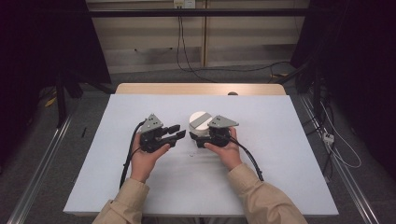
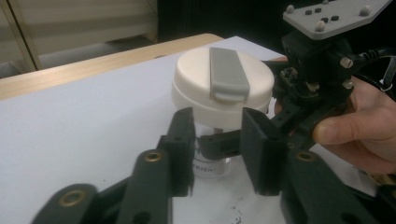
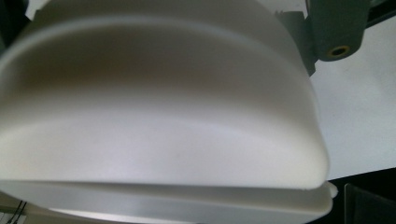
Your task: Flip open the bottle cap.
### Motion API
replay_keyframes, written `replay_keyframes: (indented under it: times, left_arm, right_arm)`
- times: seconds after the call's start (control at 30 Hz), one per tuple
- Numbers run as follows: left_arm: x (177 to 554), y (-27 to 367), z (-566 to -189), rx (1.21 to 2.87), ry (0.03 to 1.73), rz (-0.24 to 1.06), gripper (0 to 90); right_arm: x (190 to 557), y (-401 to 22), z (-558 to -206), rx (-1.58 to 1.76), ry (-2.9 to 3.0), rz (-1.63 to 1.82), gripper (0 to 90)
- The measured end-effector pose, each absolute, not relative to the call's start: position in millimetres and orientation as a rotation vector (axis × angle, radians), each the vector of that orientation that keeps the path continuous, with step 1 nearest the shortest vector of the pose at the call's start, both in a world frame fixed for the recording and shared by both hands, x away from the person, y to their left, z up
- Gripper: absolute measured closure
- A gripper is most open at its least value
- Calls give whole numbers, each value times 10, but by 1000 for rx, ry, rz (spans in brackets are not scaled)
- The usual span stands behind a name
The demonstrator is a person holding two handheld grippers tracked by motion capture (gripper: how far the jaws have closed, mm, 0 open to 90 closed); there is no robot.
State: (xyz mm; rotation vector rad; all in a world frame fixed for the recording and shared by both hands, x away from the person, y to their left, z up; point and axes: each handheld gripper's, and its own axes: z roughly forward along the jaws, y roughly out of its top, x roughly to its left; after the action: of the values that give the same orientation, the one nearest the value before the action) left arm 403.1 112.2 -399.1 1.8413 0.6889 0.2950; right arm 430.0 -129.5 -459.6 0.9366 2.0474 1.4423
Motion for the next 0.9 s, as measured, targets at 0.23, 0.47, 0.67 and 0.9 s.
replay_keyframes:
  times: [0.23, 0.47, 0.67, 0.9]
  left_arm:
    - [4066, 1062, -3976, 1869, 695, 258, 817]
    - [4097, 1022, -3991, 1889, 703, 243, 900]
    - [4130, 958, -4010, 1909, 715, 234, 900]
    - [4155, 917, -3984, 1906, 721, 227, 900]
  right_arm:
    - [4296, -1296, -4598, 936, 2046, 1443, 190]
    - [4296, -1297, -4601, 938, 2045, 1446, 190]
    - [4298, -1296, -4604, 939, 2043, 1449, 190]
    - [4297, -1297, -4607, 938, 2043, 1448, 190]
